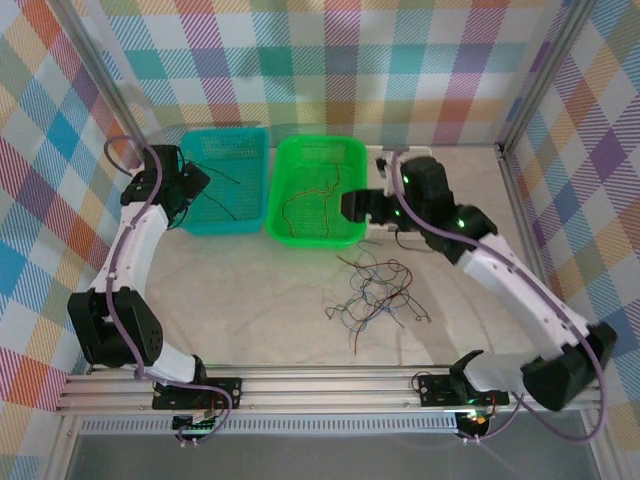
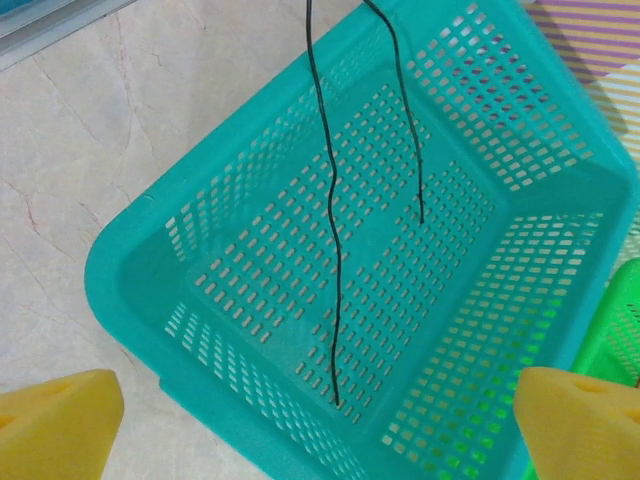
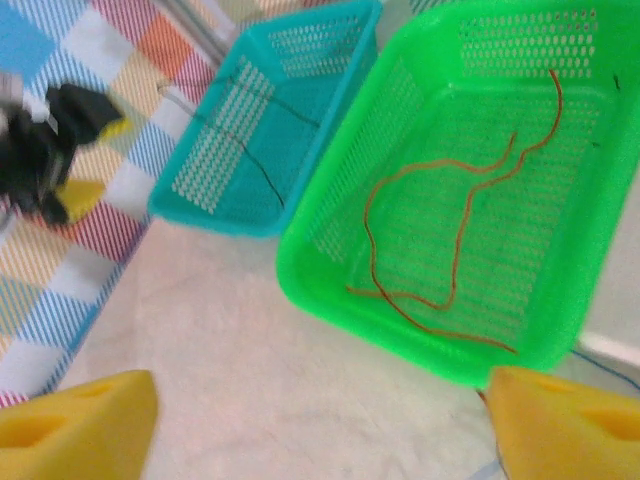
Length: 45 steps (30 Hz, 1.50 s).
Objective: Untangle the cables
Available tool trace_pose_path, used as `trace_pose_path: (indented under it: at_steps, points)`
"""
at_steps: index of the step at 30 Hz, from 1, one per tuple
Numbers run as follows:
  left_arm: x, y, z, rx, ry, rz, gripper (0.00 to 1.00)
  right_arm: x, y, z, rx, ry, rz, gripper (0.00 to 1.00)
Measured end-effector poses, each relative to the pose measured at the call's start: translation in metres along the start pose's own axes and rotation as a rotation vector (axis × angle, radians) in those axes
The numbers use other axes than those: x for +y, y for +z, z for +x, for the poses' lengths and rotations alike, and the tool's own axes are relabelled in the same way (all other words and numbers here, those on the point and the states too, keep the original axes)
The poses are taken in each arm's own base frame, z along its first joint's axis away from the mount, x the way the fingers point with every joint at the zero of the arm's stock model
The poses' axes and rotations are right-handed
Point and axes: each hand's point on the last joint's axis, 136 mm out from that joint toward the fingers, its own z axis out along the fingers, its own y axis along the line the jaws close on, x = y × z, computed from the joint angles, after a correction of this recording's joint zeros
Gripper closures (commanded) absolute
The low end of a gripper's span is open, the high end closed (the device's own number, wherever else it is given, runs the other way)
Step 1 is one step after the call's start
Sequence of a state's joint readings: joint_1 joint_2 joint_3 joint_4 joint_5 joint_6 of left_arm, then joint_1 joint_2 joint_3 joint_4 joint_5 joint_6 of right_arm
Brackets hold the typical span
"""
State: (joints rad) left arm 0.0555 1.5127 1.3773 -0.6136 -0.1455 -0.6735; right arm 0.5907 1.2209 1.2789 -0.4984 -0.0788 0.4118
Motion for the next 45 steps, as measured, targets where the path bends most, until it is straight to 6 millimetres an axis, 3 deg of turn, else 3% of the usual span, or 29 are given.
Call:
trace_pose_path:
  at_steps: [7, 11, 16, 20, 26, 30, 34, 45]
  points:
    - [0.002, -0.001, 0.026, 0.063, 0.021, 0.028, 0.0, -0.049, -0.028, 0.091, 0.116, 0.068, 0.128, 0.05]
    - [-0.021, -0.023, 0.051, 0.087, 0.097, 0.106, 0.0, -0.084, -0.034, 0.146, 0.209, 0.137, 0.239, 0.07]
    - [-0.053, -0.054, 0.079, 0.107, 0.216, 0.222, 0.0, -0.111, -0.027, 0.194, 0.32, 0.215, 0.327, 0.12]
    - [-0.059, -0.061, 0.097, 0.132, 0.291, 0.244, 0.0, -0.128, -0.018, 0.226, 0.404, 0.251, 0.383, 0.15]
    - [-0.063, -0.059, 0.117, 0.17, 0.36, 0.253, 0.0, -0.135, -0.004, 0.235, 0.419, 0.259, 0.395, 0.2]
    - [-0.066, -0.053, 0.13, 0.209, 0.399, 0.252, 0.0, -0.14, 0.011, 0.24, 0.448, 0.249, 0.406, 0.33]
    - [-0.067, -0.054, 0.136, 0.221, 0.426, 0.256, 0.0, -0.148, 0.024, 0.251, 0.494, 0.245, 0.431, 0.35]
    - [-0.073, -0.056, 0.168, 0.284, 0.527, 0.265, 0.0, -0.154, 0.037, 0.251, 0.485, 0.226, 0.441, 0.73]
